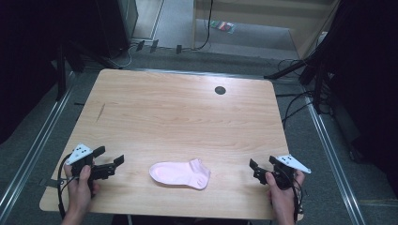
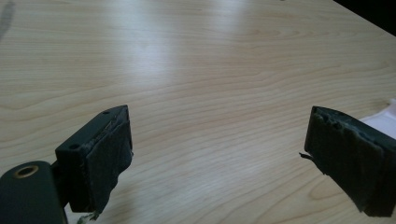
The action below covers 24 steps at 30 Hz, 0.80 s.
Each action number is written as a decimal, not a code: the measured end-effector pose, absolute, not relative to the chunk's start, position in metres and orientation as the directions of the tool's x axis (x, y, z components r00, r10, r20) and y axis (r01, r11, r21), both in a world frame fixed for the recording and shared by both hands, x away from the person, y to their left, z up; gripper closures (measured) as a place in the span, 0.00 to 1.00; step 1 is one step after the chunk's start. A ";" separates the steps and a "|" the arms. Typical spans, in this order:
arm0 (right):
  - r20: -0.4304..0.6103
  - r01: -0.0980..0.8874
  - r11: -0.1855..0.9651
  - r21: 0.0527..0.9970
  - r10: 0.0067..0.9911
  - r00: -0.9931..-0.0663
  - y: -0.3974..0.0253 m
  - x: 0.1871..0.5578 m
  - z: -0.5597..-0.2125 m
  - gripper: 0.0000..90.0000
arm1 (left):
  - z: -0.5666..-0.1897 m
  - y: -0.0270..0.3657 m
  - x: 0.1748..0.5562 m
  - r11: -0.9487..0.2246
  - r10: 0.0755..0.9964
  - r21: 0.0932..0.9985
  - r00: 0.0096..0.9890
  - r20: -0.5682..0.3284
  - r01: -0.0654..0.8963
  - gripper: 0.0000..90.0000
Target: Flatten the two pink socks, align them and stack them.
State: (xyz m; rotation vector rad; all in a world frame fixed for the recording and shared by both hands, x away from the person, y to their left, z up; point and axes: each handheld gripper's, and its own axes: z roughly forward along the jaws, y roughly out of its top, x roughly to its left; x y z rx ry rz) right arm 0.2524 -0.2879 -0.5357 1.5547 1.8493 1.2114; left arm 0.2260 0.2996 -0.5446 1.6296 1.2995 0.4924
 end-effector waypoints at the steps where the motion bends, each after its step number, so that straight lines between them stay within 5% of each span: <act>1: 0.196 0.553 -0.020 0.833 0.945 -0.262 -0.291 0.252 -0.536 0.15 | -0.545 0.303 0.226 0.031 0.909 0.855 0.341 -0.240 0.517 0.08; 24: 0.165 0.549 -0.030 0.835 0.966 -0.198 -0.325 0.245 -0.546 0.15 | -0.547 0.355 0.216 0.079 0.957 0.862 0.203 -0.206 0.500 0.09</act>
